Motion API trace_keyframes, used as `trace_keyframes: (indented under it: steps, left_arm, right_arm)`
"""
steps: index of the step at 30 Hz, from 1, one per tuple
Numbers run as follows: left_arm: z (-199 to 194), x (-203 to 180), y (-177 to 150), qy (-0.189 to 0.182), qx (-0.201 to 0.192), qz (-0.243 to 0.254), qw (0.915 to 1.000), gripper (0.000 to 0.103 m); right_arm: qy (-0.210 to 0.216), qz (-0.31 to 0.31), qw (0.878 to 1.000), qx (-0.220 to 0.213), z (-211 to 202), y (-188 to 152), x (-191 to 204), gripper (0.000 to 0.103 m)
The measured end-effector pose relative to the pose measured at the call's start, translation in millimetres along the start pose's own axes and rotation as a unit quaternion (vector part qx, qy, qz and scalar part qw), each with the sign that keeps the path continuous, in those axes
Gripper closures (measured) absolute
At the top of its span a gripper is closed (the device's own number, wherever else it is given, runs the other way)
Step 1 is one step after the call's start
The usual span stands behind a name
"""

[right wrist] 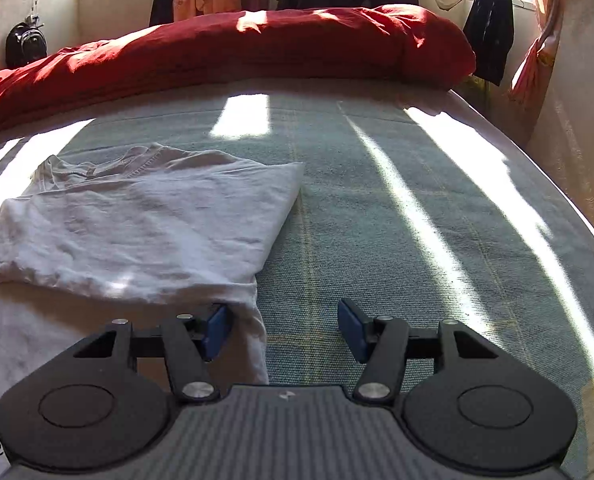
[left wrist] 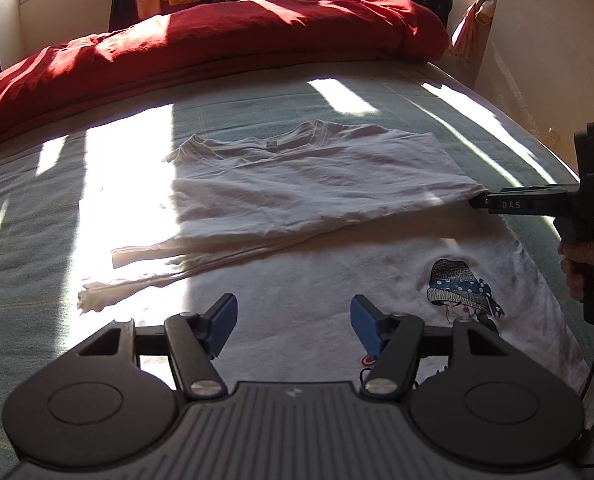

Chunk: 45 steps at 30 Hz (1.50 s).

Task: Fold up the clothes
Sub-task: 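Press the folded sleeve flat with the open right tool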

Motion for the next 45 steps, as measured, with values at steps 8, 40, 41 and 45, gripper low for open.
trace_keyframes:
  steps: [8, 40, 41, 45]
  left_arm:
    - [0, -2, -3, -0.004, 0.000, 0.006, 1.0000, 0.039]
    - [34, 11, -36, -0.009, 0.032, -0.015, 0.9993, 0.039]
    - [37, 12, -38, -0.009, 0.036, -0.016, 0.9992, 0.039]
    - [39, 15, -41, -0.010, 0.035, -0.018, 0.9992, 0.039]
  right_arm:
    - [0.004, 0.025, 1.000, 0.019, -9, -10, -8, 0.040]
    - [0.056, 0.021, 0.998, 0.004, 40, 69, 28, 0.083]
    - [0.052, 0.024, 0.998, 0.006, 48, 71, 24, 0.082]
    - [0.053, 0.059, 0.997, 0.006, 55, 83, 13, 0.082]
Point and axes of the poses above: each gripper's, at about its wrist camera, not at the fingertips, and z roughly the way its jaws point, x to its left, y to its top, the point moved 10 cm from there along z, roughly the way its jaws point, and after that the axes turned 13 degrees about x, right-handed, at the moved point
